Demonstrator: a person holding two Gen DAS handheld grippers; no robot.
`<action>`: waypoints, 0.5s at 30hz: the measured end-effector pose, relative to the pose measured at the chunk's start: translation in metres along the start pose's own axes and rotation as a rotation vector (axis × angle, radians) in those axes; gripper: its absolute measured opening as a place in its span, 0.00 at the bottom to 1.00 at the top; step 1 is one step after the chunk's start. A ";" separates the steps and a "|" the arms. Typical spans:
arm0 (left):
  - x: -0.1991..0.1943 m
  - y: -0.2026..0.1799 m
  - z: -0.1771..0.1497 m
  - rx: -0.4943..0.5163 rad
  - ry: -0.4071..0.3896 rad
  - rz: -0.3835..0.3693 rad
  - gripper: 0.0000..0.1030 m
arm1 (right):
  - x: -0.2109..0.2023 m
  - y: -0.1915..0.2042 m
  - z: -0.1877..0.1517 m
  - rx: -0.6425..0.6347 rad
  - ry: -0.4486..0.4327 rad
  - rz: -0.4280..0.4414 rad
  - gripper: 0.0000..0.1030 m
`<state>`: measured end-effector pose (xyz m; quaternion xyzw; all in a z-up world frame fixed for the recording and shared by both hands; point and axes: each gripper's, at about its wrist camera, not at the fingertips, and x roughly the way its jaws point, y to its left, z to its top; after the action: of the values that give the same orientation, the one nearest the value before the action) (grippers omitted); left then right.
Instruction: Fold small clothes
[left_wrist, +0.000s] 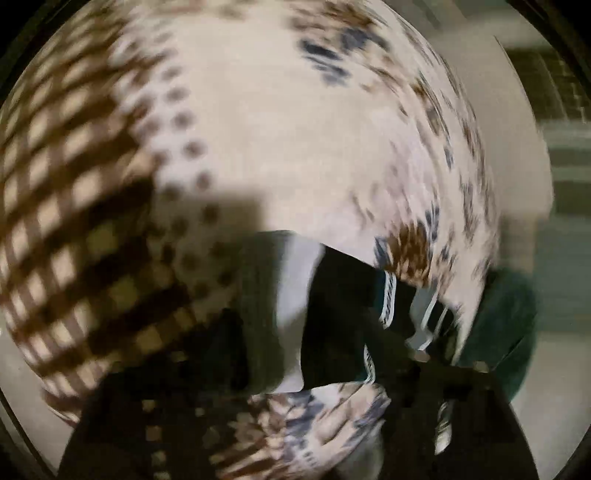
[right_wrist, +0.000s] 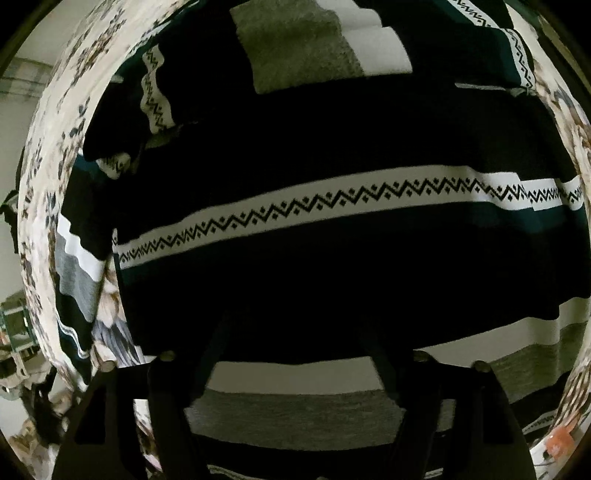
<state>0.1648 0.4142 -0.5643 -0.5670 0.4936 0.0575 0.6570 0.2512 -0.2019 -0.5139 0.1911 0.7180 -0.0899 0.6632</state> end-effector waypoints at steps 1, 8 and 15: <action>0.005 0.007 -0.002 -0.043 -0.003 -0.024 0.67 | -0.001 -0.002 -0.001 0.003 -0.005 0.007 0.83; 0.052 -0.039 -0.005 0.157 -0.011 0.215 0.65 | -0.009 0.009 0.030 -0.008 -0.050 -0.084 0.83; 0.040 -0.086 -0.001 0.300 -0.094 0.312 0.04 | -0.034 0.000 0.052 0.019 -0.115 -0.118 0.83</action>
<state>0.2391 0.3641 -0.5341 -0.3765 0.5472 0.1105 0.7393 0.3005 -0.2268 -0.4858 0.1493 0.6880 -0.1462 0.6950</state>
